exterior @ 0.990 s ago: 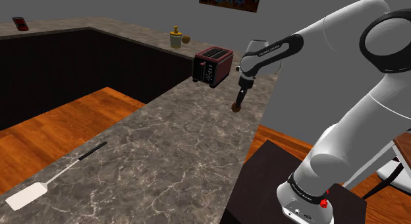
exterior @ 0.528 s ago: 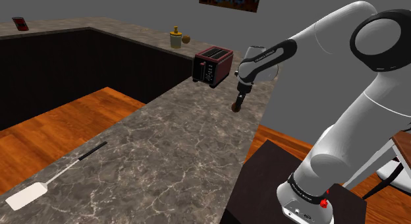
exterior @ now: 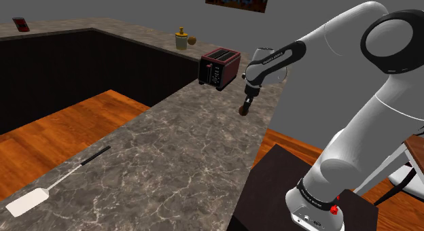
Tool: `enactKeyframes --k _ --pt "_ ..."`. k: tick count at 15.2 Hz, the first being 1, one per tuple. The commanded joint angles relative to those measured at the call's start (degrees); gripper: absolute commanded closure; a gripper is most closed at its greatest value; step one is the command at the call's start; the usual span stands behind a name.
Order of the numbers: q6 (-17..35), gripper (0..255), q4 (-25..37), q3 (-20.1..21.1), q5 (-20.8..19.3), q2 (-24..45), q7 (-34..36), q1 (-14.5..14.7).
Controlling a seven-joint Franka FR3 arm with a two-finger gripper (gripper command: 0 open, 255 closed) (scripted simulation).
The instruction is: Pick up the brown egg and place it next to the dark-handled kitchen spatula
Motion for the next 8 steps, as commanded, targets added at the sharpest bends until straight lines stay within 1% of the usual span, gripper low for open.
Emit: enactKeyframes --k 1,7,8 --pt "0.00 255 0.00 -0.01 0.00 0.01 0.00 -0.01" --pt "0.01 255 -0.01 -0.01 0.00 0.02 0.00 -0.01" --pt "-0.80 255 0.25 0.02 -0.29 -0.57 0.24 -0.04"
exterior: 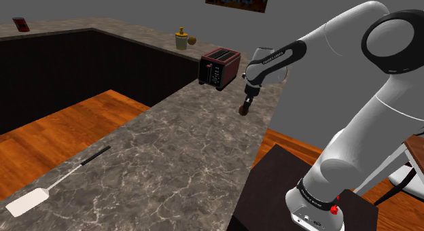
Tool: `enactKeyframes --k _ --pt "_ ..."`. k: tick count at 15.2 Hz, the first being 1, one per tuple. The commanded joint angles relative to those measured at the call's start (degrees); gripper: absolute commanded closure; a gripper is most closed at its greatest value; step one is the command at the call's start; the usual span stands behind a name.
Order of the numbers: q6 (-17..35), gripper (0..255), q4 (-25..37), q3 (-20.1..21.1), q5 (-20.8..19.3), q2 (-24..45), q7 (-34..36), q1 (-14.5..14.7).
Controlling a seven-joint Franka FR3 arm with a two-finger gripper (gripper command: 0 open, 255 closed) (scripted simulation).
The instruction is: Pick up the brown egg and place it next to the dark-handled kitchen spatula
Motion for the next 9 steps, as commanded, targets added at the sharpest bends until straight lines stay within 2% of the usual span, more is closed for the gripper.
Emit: enactKeyframes --k 1,9 --pt "-1.29 255 0.44 0.02 -0.43 -0.90 0.33 -0.07" --pt "-7.81 255 3.15 0.40 -2.08 -4.91 1.81 -0.29"
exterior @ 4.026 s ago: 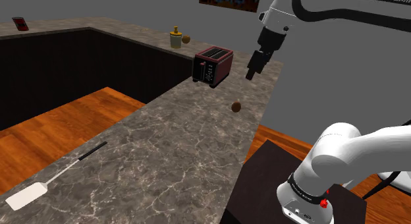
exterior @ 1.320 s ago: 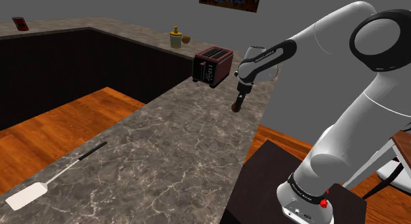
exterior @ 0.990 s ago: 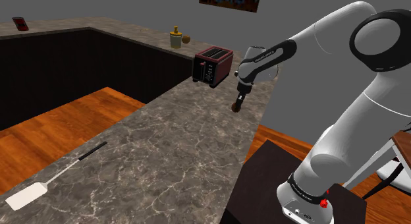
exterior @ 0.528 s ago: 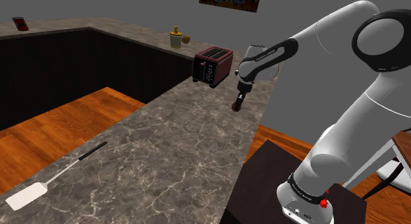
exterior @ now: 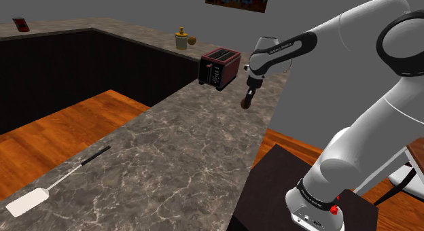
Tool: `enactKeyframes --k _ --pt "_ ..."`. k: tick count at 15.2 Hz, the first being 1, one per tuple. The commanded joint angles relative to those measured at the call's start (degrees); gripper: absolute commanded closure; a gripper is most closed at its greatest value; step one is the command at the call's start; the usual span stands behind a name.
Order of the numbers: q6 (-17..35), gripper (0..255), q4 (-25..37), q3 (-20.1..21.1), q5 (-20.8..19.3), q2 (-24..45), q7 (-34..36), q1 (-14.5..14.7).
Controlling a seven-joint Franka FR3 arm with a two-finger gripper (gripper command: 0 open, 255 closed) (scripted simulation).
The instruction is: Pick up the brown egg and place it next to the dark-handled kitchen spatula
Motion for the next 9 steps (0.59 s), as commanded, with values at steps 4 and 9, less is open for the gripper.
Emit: enactKeyframes --k 4,9 --pt "-4.10 255 2.01 0.33 -0.75 -2.17 0.82 -0.08" --pt "-8.12 255 4.35 0.62 -1.25 -3.92 1.38 -0.14"
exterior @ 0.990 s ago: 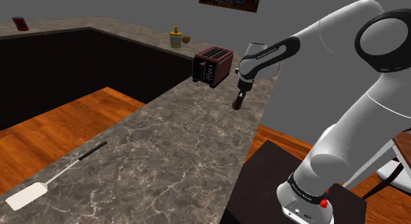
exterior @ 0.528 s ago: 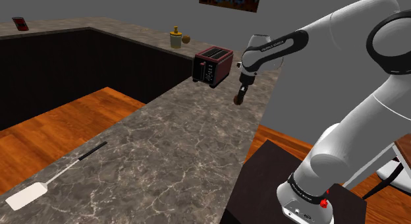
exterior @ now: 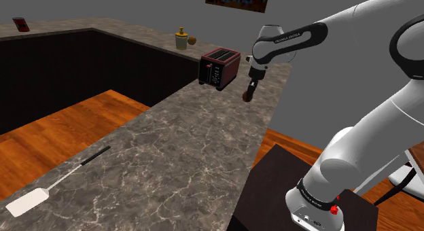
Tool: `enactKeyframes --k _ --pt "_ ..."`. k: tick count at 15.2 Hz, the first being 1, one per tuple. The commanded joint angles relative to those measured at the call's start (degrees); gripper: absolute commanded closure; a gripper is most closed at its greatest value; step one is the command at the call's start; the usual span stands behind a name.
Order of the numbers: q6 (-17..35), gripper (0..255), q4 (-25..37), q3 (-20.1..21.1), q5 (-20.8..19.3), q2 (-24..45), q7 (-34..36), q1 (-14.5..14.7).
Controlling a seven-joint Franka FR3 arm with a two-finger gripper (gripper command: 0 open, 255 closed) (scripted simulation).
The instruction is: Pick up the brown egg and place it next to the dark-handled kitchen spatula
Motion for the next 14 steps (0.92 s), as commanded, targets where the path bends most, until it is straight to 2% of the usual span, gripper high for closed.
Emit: enactKeyframes --k 1,8,14 --pt "-1.80 255 1.20 0.08 -0.18 -0.61 0.15 -0.04" --pt "-6.94 255 4.74 0.44 -0.56 -2.27 0.69 -0.06" --pt "-6.34 255 3.16 6.11 0.74 -3.42 9.26 3.50"
